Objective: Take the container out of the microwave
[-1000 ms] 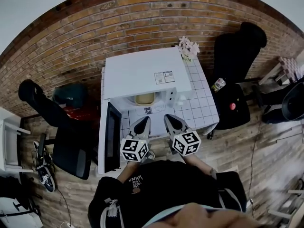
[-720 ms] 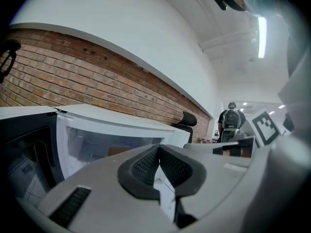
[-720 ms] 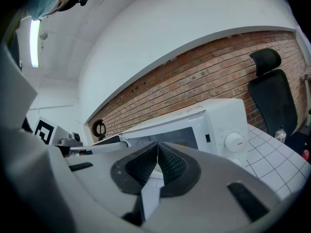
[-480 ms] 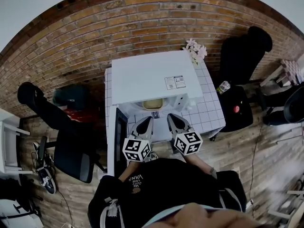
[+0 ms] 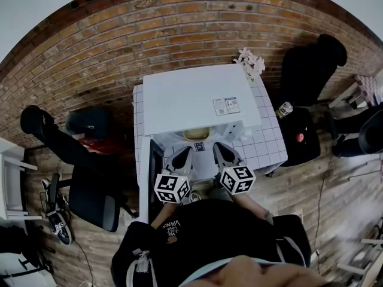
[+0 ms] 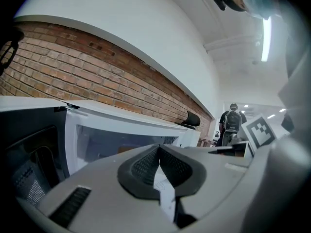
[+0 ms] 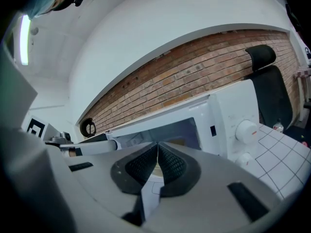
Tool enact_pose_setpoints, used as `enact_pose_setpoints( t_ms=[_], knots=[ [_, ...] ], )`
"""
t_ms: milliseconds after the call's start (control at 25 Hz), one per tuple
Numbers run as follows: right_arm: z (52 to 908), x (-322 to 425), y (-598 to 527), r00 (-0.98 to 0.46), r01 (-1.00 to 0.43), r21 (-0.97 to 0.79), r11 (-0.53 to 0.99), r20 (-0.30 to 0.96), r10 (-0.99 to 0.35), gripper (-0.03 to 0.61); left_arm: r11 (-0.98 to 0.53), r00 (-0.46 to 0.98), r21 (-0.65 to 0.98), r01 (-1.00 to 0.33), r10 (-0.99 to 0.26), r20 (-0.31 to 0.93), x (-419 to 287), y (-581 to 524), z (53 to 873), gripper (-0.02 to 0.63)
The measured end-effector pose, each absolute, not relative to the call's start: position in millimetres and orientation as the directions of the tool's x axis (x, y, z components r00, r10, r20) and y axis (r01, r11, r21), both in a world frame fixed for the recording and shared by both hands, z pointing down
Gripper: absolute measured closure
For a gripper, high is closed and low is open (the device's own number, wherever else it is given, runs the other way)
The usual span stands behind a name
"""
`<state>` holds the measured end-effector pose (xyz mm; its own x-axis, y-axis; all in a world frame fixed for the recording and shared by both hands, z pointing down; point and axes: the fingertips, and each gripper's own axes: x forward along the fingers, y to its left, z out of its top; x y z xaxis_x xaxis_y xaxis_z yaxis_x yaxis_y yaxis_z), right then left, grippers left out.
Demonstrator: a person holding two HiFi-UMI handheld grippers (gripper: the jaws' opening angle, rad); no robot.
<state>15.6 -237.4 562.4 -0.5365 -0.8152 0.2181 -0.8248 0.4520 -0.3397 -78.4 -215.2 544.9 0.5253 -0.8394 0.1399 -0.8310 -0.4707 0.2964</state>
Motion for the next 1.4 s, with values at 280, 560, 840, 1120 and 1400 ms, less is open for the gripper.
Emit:
enact_pose_setpoints(
  t_ms=[280, 560, 840, 1120, 1400],
  knots=[
    [577.0, 21.0, -260.3, -0.538, -0.831, -0.320, 0.455, 0.253, -0.804, 0.572, -0.396, 0.457, 0.312, -0.864, -0.876, 0.153, -93.1, -241.3, 553.9, 0.603],
    [596.6, 21.5, -275.1, -0.549, -0.822, -0.356, 0.444, 0.289, -0.785, 0.572, -0.347, 0.417, 0.327, -0.879, -0.892, 0.174, -100.8, -260.0, 567.6, 0.603],
    [607.5, 21.3, -285.3, -0.575, -0.798, -0.409, 0.444, 0.292, -0.764, 0.571, -0.302, 0.398, 0.357, -0.884, -0.887, 0.236, -104.1, -270.3, 591.4, 0.601],
    [621.0, 22.7, -292.7, -0.569, -0.796, -0.443, 0.412, 0.316, -0.759, 0.563, -0.266, 0.399, 0.436, -0.860, -0.882, 0.250, -106.0, -279.9, 607.5, 0.523],
    [636.8, 15.4, -298.9, -0.581, -0.775, -0.510, 0.374, 0.343, -0.738, 0.426, -0.229, 0.402, 0.493, -0.840, -0.872, 0.278, -108.2, -291.1, 620.9, 0.428]
  ],
)
